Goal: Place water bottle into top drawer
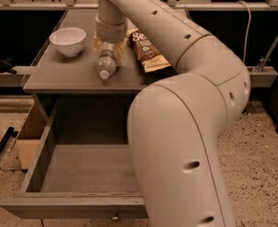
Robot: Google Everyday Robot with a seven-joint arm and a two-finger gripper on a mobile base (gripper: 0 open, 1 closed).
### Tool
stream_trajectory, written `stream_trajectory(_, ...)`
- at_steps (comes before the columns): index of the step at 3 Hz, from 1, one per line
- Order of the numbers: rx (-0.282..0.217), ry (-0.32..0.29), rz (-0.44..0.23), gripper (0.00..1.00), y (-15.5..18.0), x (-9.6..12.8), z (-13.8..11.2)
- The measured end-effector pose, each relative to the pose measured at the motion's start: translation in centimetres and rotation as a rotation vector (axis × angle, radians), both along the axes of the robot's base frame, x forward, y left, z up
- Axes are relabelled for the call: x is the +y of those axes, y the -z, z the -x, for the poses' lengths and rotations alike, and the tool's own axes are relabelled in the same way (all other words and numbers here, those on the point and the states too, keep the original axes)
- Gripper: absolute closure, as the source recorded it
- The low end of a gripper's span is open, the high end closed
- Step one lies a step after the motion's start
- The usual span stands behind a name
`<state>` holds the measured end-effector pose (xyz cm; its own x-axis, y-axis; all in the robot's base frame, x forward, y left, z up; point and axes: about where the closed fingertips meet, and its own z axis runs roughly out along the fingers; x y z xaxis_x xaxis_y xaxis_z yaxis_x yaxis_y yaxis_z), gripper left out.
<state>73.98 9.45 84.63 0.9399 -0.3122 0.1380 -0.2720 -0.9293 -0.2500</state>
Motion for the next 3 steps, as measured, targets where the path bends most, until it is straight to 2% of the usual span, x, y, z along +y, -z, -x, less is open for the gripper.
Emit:
stream_trajectory(2,0.0,0.0,0.0,0.89,0.0,0.0,0.0)
stream_trajectory(3,0.0,0.0,0.0,1.0,0.01,0.0,0.0)
